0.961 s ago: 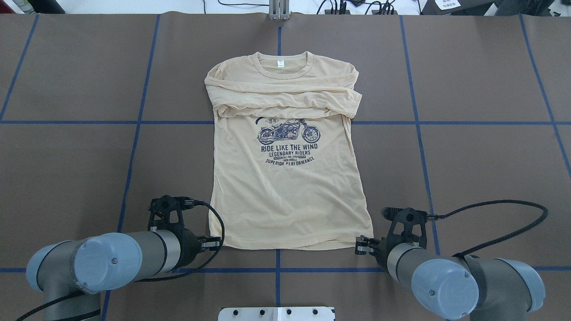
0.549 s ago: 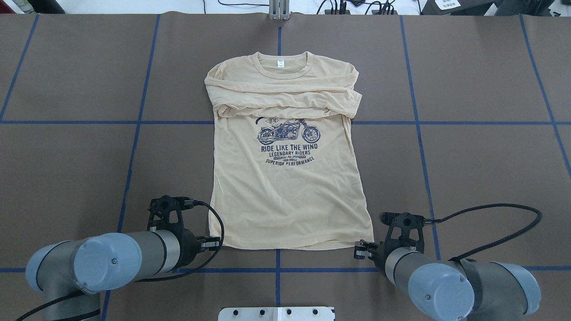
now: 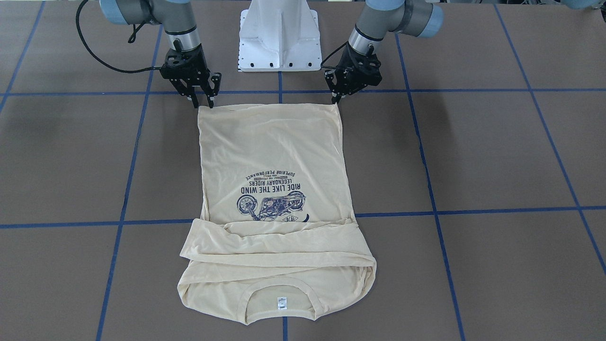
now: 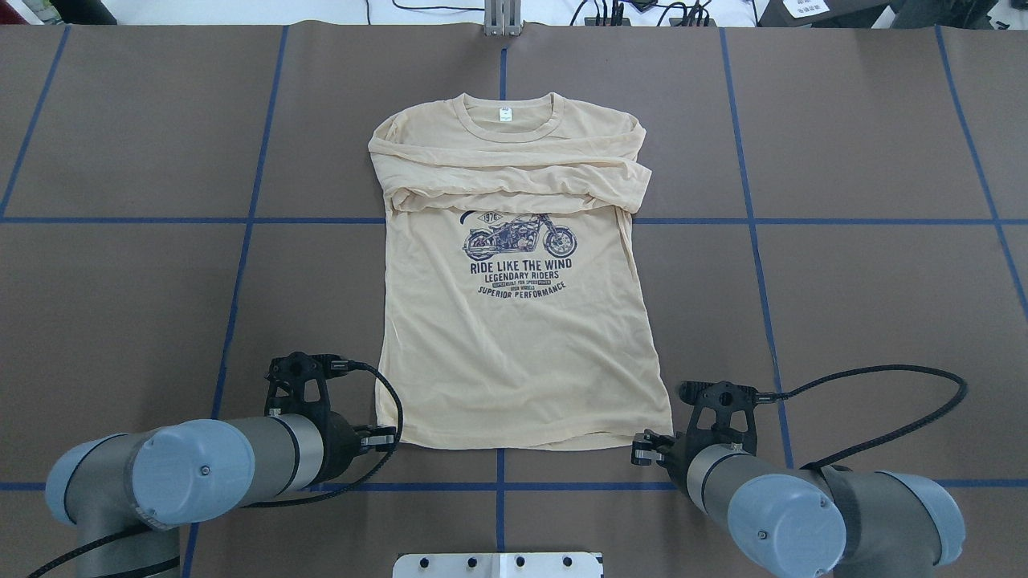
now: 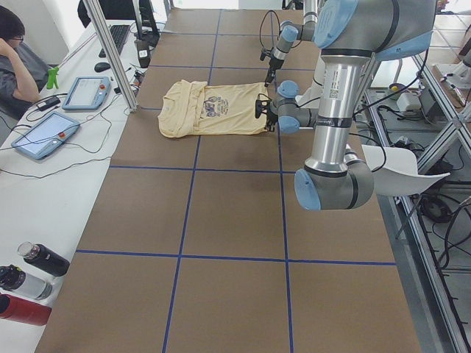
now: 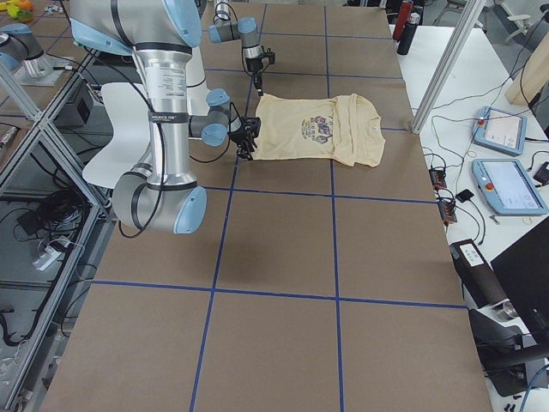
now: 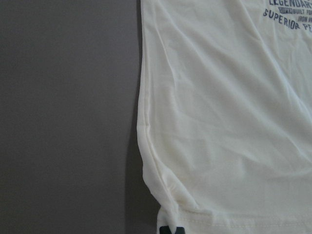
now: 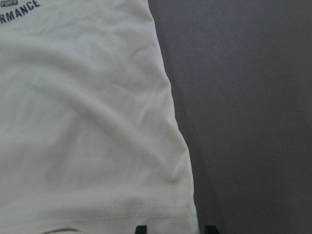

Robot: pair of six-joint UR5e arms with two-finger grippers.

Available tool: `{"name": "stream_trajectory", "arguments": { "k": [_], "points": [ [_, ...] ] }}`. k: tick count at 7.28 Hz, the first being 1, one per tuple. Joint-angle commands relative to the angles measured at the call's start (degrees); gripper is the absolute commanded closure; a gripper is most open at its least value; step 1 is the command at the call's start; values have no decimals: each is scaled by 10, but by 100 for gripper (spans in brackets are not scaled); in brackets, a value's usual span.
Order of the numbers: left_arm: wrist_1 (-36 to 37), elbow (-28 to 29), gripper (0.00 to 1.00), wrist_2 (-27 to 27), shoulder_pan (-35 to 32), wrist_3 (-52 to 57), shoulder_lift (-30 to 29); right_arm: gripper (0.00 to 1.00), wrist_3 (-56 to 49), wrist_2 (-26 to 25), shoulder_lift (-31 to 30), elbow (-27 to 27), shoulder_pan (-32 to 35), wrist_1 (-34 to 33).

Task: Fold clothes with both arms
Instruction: 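Close both grippers on the hem corners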

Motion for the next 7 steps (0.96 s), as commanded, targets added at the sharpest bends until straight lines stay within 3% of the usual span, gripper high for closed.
{"name": "stream_trajectory", "arguments": {
  "k": [1, 4, 5, 6, 7],
  "points": [
    [0, -1, 100, 0, 0, 0, 0, 50, -3, -4, 0, -1, 4, 0],
    [1, -4, 100, 0, 0, 0, 0, 57, -5, -4, 0, -7, 10, 0],
    [1, -6, 100, 0, -1, 0, 0, 65, -5, -4, 0, -9, 10, 0],
    [2, -8, 100, 0, -1, 0, 0, 91, -3, -3, 1, -9, 10, 0],
    [3, -11, 100, -1, -1, 0, 1, 100, 1, -4, 7, -7, 10, 0]
  ]
}}
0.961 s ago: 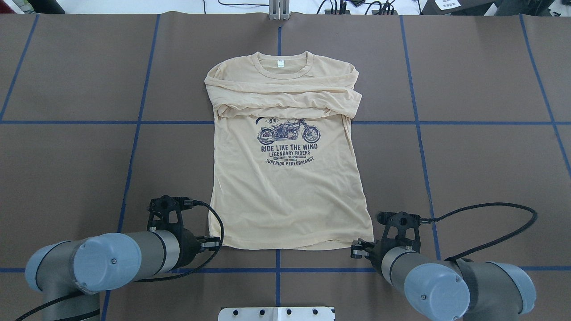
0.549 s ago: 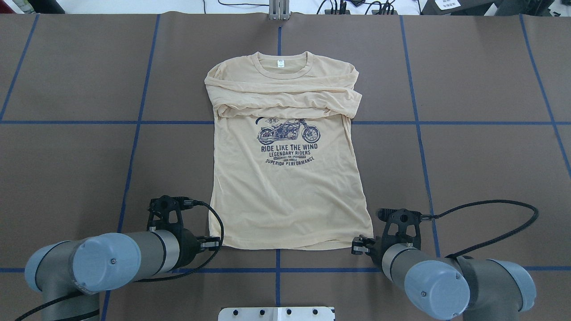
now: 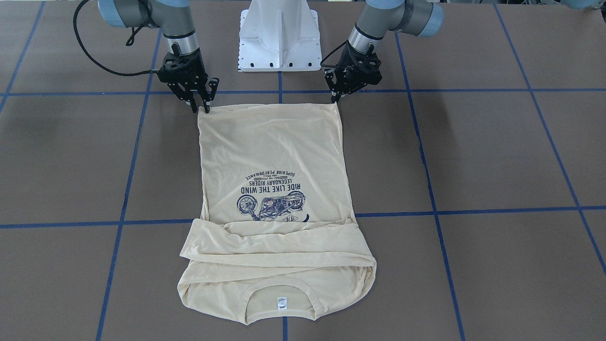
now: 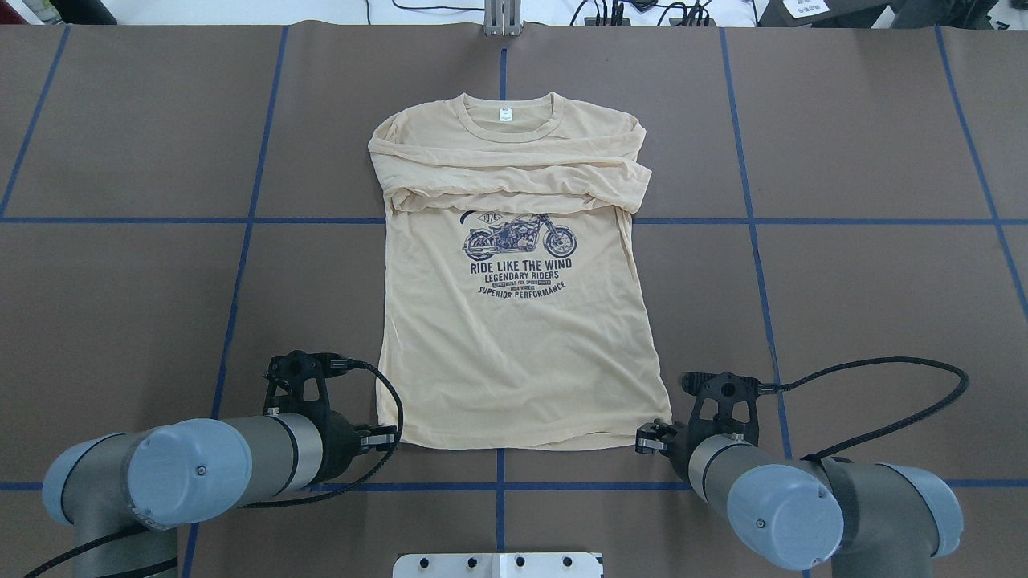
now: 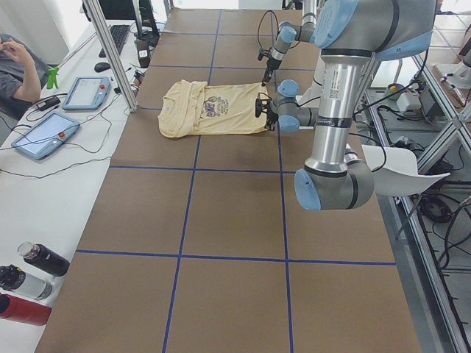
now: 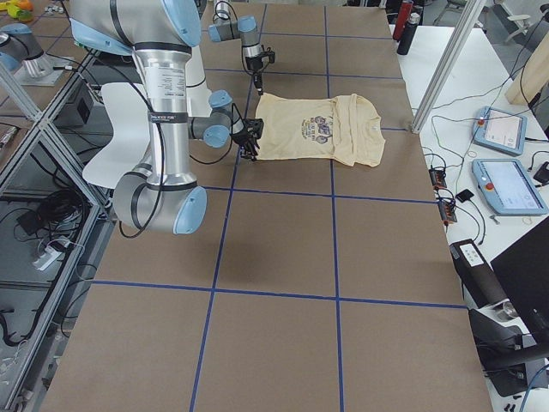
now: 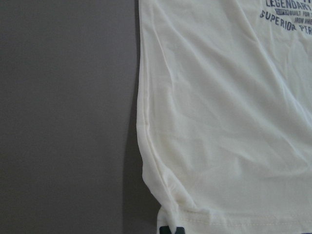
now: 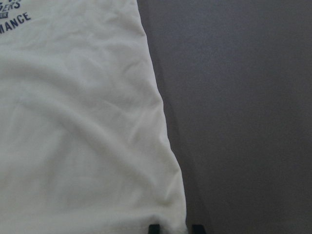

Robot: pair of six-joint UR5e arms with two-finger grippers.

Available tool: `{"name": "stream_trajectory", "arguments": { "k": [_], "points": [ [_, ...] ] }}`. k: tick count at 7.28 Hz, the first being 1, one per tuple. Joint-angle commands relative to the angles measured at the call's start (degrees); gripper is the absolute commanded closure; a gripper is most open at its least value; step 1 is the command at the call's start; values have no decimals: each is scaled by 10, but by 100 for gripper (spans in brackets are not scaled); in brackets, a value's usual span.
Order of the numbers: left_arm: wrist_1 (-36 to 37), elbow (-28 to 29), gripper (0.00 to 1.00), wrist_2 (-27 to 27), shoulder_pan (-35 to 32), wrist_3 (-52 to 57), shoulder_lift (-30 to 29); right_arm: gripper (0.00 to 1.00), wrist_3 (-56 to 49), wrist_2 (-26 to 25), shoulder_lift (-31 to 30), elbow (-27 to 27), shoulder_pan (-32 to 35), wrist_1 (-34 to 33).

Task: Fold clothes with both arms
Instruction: 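Close both grippers on the hem corners, then lift the hem with both grippers and carry it over toward the collar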

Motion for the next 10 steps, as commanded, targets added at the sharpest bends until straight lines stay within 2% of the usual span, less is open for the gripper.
{"name": "stream_trajectory", "arguments": {
  "k": [1, 3, 4, 5, 6, 7, 10],
  "points": [
    [1, -6, 100, -2, 0, 0, 1, 100, 6, 0, 8, 3, 1, 0],
    [3, -19, 100, -5, -3, 3, 5, 100, 6, 2, 8, 31, 9, -2],
    [25, -57, 100, -9, -4, 8, 19, 100, 5, 9, -1, 72, 11, -9],
    [92, -123, 100, -45, -5, 9, 25, 100, 5, 35, -19, 108, 14, -13],
    [135, -172, 100, -62, -4, 8, 34, 100, 5, 70, -69, 176, 7, -18],
    [139, -212, 100, -69, 1, 8, 63, 100, 5, 101, -119, 252, -26, -21],
    [145, -315, 100, -82, 115, -34, 112, 100, 5, 107, -150, 354, -145, -23]
  ]
}}
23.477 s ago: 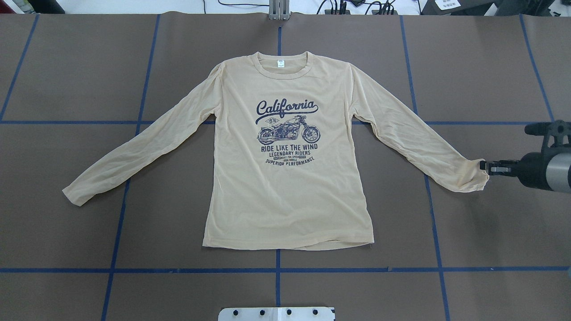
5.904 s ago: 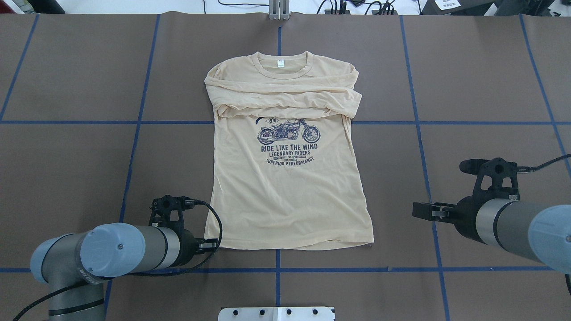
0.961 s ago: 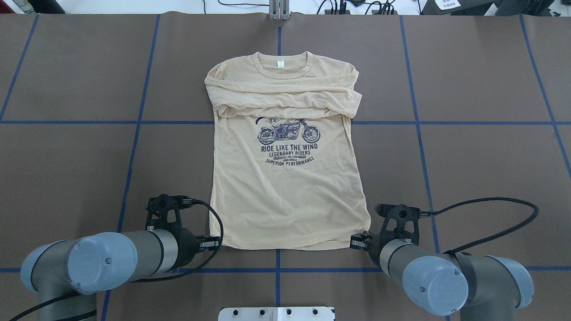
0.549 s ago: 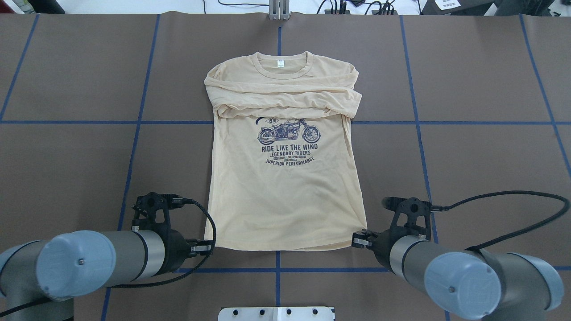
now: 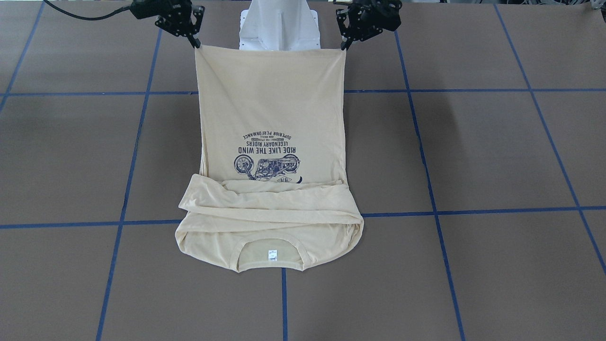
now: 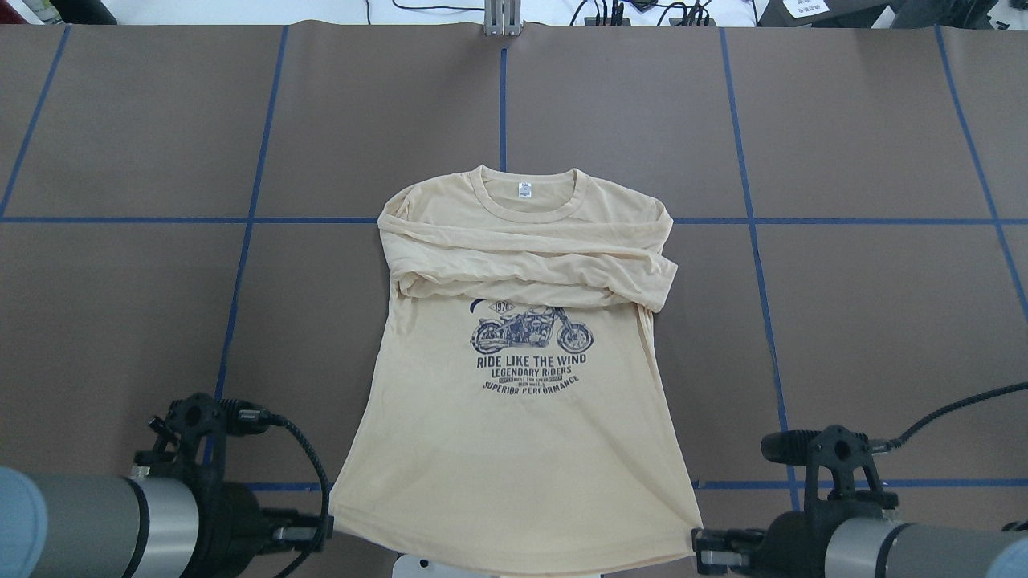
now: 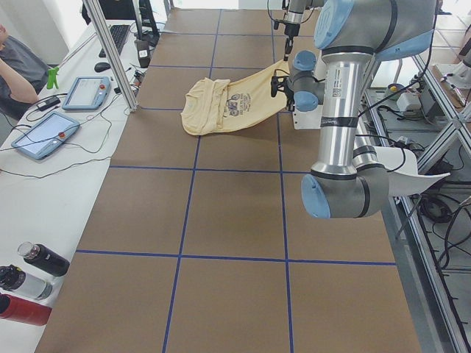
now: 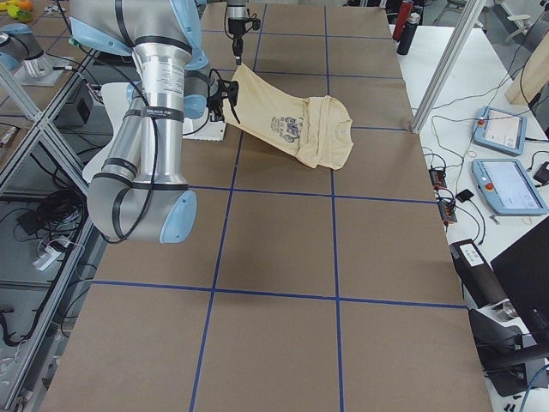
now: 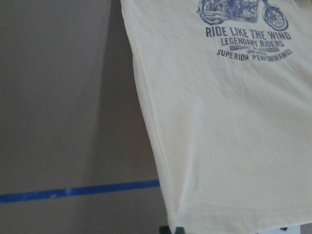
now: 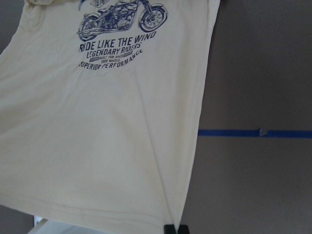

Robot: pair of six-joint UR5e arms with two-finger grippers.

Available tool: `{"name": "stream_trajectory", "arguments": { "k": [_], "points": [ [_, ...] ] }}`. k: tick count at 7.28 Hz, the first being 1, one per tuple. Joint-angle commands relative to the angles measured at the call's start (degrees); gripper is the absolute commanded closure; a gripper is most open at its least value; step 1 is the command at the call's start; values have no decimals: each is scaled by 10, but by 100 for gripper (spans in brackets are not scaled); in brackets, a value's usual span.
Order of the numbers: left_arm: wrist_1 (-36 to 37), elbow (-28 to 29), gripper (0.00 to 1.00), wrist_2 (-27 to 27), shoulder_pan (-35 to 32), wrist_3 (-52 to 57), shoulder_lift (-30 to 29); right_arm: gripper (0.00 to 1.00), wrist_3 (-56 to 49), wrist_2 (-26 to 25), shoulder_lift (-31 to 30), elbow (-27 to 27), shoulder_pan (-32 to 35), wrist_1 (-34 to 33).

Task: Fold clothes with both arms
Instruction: 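Lift the hem with both grippers and carry it over toward the collar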

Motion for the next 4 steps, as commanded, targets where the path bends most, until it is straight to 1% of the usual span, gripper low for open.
{"name": "stream_trajectory", "arguments": {
  "k": [1, 2, 3, 4],
  "points": [
    [23, -59, 100, 0, 69, -56, 11, 100, 0, 2, -16, 55, -49, -1],
    [30, -58, 100, 0, 61, -56, 8, 100, 1, -6, -15, 54, -33, -2],
    [31, -46, 100, 1, 45, -56, -6, 100, 0, -7, -11, 49, 4, -21],
    [31, -16, 100, 1, 5, -55, -37, 100, -2, -9, 12, 10, 43, -34]
  ]
}}
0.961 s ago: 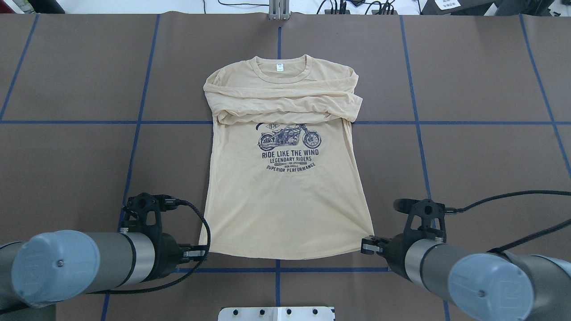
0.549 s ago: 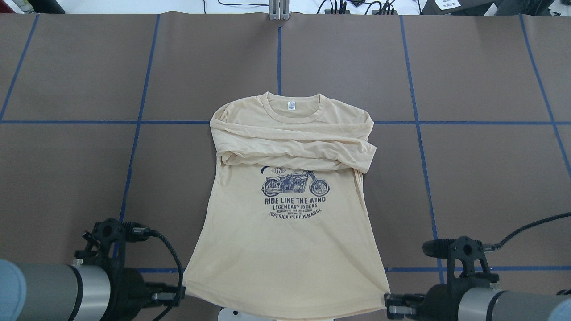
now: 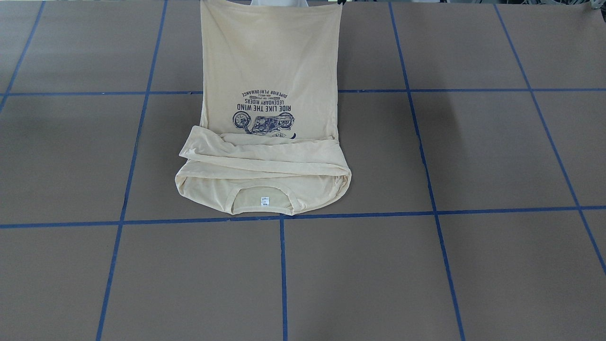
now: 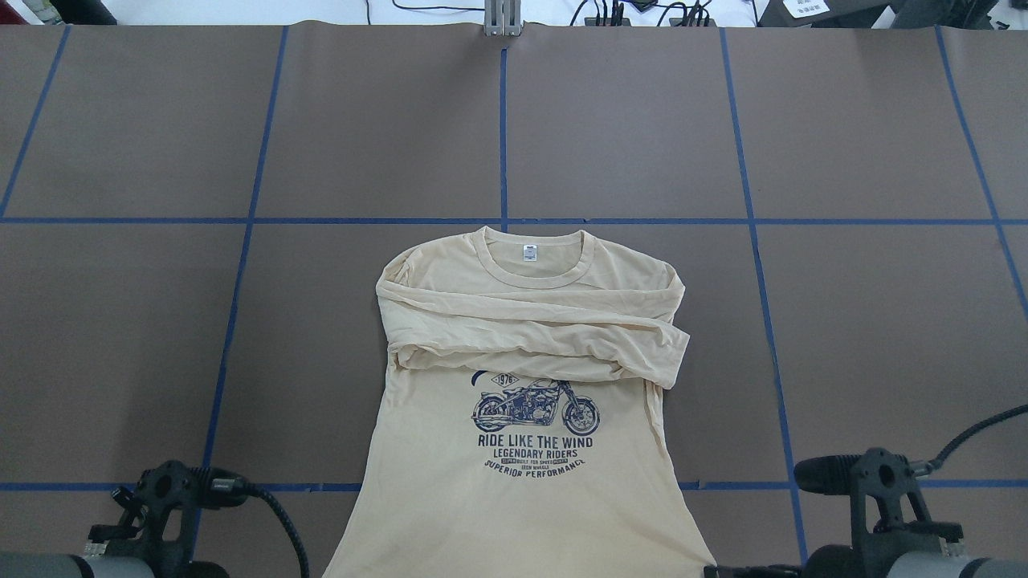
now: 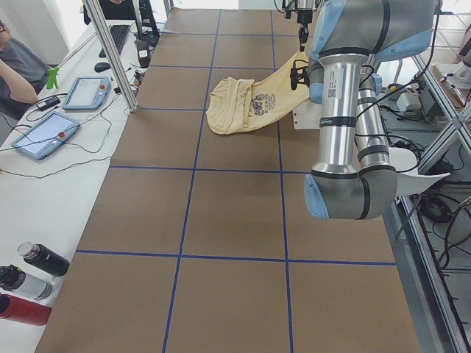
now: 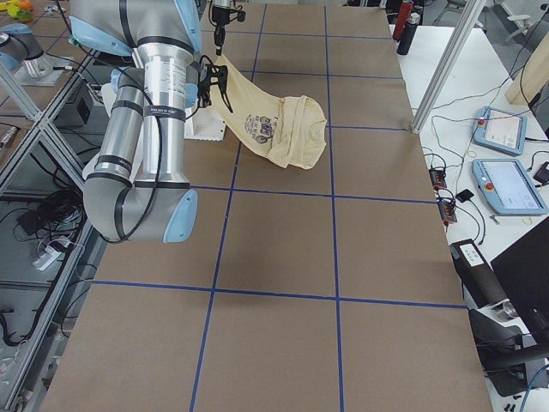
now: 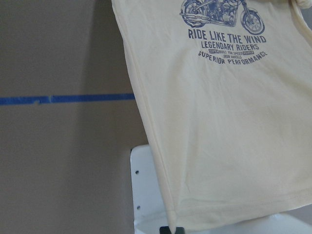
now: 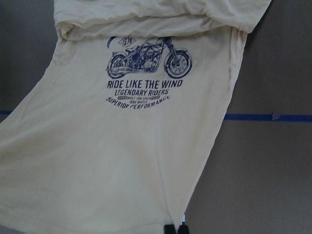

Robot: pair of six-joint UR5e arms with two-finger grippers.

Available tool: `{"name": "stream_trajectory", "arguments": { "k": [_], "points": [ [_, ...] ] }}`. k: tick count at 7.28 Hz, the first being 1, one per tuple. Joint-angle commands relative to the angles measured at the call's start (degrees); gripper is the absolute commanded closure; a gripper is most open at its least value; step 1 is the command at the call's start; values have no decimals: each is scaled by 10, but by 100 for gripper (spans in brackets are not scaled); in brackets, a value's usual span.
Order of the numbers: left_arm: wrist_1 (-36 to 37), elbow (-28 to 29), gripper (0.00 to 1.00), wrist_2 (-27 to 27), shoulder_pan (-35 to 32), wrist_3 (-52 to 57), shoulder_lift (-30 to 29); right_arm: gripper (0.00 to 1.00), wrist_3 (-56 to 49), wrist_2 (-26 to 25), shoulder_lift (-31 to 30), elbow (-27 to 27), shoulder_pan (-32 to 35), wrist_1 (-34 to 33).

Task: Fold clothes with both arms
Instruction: 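Lift the hem with both grippers and carry it over toward the collar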

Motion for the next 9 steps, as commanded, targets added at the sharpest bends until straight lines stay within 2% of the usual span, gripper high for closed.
{"name": "stream_trajectory", "arguments": {
  "k": [1, 2, 3, 7, 9],
  "points": [
    [1, 82, 100, 0, -87, 4, -65, 100, -5, -3, 68, -84, 90, -18],
    [1, 142, 100, 0, -136, 16, -116, 100, -6, -6, 101, -129, 127, -18],
    [0, 178, 100, 4, -168, 17, -141, 100, -8, -7, 127, -161, 164, -18],
    [-1, 188, 100, 6, -263, 18, -174, 100, -52, -7, 193, -211, 257, -18],
    [-4, 262, 100, 40, -275, 61, -215, 100, -73, -6, 239, -282, 288, -17]
  ]
}}
